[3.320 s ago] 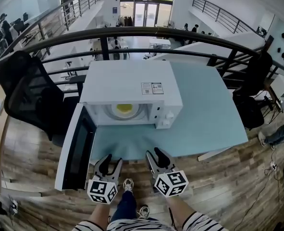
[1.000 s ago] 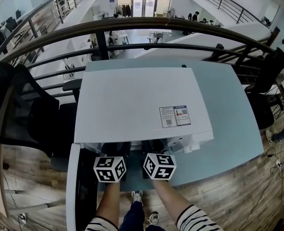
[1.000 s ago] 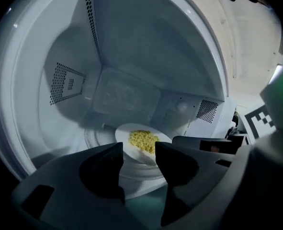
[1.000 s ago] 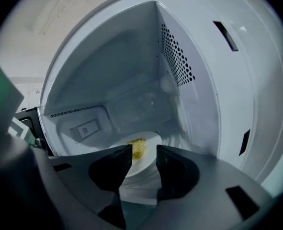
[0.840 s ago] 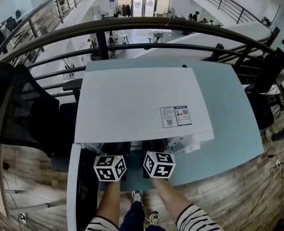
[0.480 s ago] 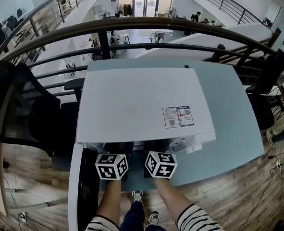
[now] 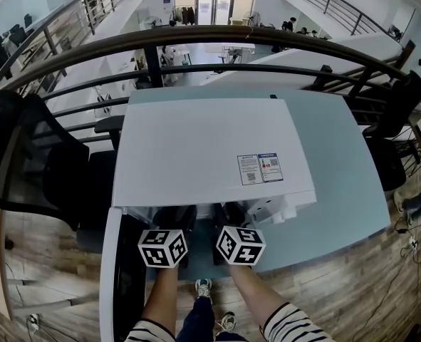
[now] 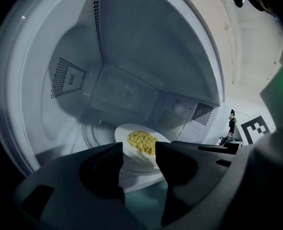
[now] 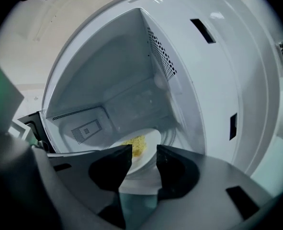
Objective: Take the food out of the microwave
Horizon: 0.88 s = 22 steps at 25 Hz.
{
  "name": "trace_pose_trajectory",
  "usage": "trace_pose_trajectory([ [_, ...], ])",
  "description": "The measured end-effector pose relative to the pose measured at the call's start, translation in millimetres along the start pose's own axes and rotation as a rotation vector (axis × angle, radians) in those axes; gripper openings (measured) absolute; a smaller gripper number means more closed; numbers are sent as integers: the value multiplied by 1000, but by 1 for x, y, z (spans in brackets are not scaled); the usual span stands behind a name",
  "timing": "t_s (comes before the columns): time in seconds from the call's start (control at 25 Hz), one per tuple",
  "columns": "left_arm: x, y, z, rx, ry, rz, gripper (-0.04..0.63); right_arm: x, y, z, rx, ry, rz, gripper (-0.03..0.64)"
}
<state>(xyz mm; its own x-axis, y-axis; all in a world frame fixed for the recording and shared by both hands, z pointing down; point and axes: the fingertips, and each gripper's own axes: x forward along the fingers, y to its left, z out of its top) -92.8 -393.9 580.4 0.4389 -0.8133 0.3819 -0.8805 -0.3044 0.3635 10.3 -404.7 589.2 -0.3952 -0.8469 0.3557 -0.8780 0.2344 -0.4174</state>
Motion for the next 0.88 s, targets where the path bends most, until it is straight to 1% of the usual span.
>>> trace_pose_trajectory([
  [0.68, -30, -15, -17, -30, -18, 20, 192, -30, 5, -13, 17, 12, 25, 153],
  [0.88, -35, -10, -13, -50, -56, 62, 192, -30, -2, -15, 50, 20, 15, 153],
])
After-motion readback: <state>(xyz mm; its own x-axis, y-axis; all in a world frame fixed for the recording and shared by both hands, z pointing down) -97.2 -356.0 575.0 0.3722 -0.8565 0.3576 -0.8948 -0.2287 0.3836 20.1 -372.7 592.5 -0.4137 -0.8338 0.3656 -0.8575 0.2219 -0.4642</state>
